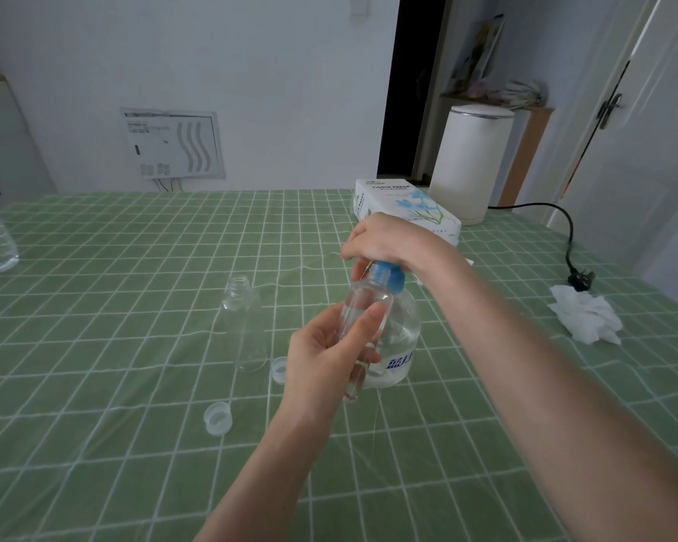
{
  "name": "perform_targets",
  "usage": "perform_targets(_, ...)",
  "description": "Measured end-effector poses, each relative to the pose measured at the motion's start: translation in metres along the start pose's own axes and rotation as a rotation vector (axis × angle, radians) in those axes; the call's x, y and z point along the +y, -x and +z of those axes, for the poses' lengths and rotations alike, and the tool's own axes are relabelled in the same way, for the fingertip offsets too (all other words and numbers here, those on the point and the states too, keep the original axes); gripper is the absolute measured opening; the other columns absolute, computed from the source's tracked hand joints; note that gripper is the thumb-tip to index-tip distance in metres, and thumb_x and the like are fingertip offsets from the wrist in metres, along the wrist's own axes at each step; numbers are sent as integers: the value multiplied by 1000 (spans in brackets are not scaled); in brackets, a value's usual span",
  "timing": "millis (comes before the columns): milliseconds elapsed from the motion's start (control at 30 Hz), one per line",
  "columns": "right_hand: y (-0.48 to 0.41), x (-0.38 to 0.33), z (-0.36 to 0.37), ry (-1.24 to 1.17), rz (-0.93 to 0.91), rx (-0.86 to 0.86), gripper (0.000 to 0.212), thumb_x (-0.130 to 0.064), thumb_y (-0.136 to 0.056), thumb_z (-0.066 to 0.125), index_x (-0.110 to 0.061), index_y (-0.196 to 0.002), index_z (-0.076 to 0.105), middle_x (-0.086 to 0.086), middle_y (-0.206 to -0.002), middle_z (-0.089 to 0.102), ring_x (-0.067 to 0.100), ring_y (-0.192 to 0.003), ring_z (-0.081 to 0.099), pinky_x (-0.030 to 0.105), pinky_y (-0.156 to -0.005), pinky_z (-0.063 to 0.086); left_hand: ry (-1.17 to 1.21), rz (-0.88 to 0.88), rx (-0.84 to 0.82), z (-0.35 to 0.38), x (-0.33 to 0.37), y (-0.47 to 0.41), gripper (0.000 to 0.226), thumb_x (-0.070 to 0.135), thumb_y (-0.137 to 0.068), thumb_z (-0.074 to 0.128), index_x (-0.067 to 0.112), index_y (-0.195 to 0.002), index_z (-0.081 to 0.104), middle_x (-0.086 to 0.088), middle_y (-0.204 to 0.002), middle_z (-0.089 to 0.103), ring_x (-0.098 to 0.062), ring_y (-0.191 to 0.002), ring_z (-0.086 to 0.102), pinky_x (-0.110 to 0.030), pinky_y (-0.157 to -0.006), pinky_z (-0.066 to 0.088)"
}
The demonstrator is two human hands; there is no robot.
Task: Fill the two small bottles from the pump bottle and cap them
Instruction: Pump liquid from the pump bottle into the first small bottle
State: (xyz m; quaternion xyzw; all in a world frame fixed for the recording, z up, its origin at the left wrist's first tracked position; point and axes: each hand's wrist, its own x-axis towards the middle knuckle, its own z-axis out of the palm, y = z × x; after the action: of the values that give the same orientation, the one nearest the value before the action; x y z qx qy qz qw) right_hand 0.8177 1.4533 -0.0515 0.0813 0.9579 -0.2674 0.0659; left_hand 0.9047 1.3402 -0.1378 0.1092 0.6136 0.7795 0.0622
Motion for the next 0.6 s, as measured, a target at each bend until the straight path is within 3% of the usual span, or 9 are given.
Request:
perform_targets(133, 3, -4, -7, 17, -23, 41, 32, -24, -93, 56, -6, -119, 64, 12, -112, 72, 22, -84, 55, 29, -70, 42, 8, 4, -3, 1, 1, 0, 43, 59, -55, 66, 25, -81, 72, 3, -71, 72, -3, -54, 61, -11, -49, 45)
perform_targets(267, 4, -5, -9, 24, -22, 40, 31, -22, -93, 56, -6, -118, 64, 11, -111, 73, 20, -83, 55, 27, -66, 40, 17, 15, -1, 1, 2, 0, 42, 55, -57, 66, 23, -83, 73, 2, -70, 71, -3, -53, 60, -12, -47, 44)
perform_targets(467, 2, -5, -6, 43, -10, 26, 31, -17, -93, 55, -4, -120, 63, 13, -116, 71, 21, -87, 56, 30, -77, 43, 20, 13, -1, 0, 1, 1, 38, 57, -56, 67, 27, -78, 73, 3, -70, 72, -3, -53, 61, -12, -47, 44)
perform_targets(600, 0, -2, 0, 53, -3, 39, 32, -15, -94, 54, -4, -122, 62, 14, -118, 70, 23, -102, 62, 34, -90, 48, 6, 7, -11, 0, 1, 1, 40, 59, -55, 67, 26, -76, 72, 3, -70, 71, -2, -53, 60, -11, -45, 42)
